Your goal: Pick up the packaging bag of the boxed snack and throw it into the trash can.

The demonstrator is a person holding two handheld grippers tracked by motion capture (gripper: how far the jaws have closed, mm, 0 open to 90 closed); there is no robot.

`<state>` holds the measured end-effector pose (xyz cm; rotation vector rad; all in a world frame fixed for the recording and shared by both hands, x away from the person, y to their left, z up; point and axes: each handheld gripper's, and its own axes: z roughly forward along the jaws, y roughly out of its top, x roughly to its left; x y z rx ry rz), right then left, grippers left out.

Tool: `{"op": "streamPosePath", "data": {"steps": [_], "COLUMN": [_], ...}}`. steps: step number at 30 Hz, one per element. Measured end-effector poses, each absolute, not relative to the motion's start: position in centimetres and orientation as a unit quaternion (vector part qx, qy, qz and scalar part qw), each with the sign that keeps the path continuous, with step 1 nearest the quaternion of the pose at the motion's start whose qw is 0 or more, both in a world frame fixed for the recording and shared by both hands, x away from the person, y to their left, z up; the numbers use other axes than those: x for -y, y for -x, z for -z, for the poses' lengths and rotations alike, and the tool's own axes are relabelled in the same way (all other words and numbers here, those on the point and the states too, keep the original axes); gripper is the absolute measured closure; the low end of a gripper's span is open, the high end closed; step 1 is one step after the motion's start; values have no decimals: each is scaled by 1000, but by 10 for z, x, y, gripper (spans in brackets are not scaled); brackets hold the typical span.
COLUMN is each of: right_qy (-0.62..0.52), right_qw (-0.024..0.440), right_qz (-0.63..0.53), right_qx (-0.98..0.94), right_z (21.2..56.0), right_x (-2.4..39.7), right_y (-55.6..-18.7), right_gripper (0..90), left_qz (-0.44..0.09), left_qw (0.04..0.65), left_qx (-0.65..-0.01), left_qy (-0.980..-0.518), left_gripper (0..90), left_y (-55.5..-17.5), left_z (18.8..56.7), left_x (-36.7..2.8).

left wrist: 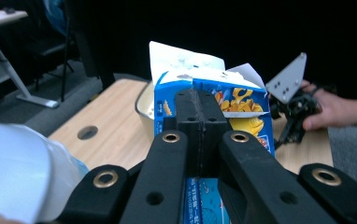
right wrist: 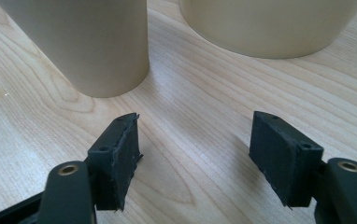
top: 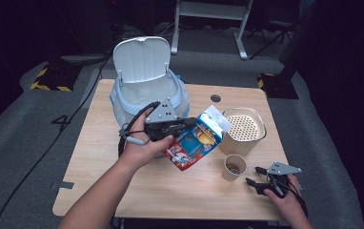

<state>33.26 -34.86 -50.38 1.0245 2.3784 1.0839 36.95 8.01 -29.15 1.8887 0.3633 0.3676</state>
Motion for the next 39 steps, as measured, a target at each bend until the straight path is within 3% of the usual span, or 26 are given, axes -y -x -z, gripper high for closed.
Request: {"op": "streamPosePath", "data": {"steps": [39], "right_qy": [-357], "right_qw": [166], "right_qz": [-379], "right_qx": [-837], "right_z": [504], "right_x": [349], "right_y": [-332], "right_gripper": [323], "left_qz": [-210], "left_qw": [617], "left_qx": [-186], "left_qy": [-735], "left_gripper": [900], "left_y": [-390], "left_z": [179], "left_x": [-118]}}
